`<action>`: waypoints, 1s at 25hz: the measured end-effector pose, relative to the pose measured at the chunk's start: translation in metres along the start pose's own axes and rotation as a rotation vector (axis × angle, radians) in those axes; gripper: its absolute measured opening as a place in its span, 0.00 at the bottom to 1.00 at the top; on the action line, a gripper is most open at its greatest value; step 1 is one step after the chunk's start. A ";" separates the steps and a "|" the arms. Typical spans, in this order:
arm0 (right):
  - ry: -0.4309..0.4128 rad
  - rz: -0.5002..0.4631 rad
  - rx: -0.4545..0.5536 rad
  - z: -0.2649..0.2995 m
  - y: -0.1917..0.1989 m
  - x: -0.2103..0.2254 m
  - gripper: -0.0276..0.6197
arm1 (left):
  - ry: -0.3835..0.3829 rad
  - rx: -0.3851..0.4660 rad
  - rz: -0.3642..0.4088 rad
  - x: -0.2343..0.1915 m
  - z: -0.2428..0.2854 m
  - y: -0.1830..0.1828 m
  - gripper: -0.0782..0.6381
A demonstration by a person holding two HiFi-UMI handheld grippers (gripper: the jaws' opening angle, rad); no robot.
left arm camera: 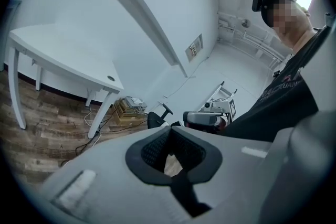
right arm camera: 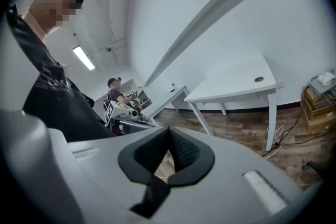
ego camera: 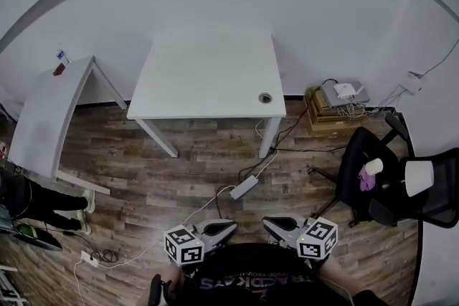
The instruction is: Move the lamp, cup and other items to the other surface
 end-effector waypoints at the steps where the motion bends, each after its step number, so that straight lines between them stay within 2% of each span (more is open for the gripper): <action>1: 0.006 -0.014 0.002 0.001 -0.002 0.001 0.05 | -0.006 0.007 -0.006 -0.001 -0.002 0.001 0.11; 12: -0.013 -0.014 -0.015 0.019 0.003 -0.005 0.05 | 0.010 -0.031 -0.003 -0.005 -0.008 0.006 0.11; 25: -0.008 -0.016 -0.012 0.024 0.001 -0.002 0.05 | 0.014 -0.021 -0.007 -0.012 -0.008 0.000 0.11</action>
Point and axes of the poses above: the fingertips, and each gripper's own axes: z forward along the fingers, x to its right, y out of its underside, the point moved 5 cm from there along -z, backward along the fingers, and after that the axes turned 7 degrees about -y, right-handed, at the moved point
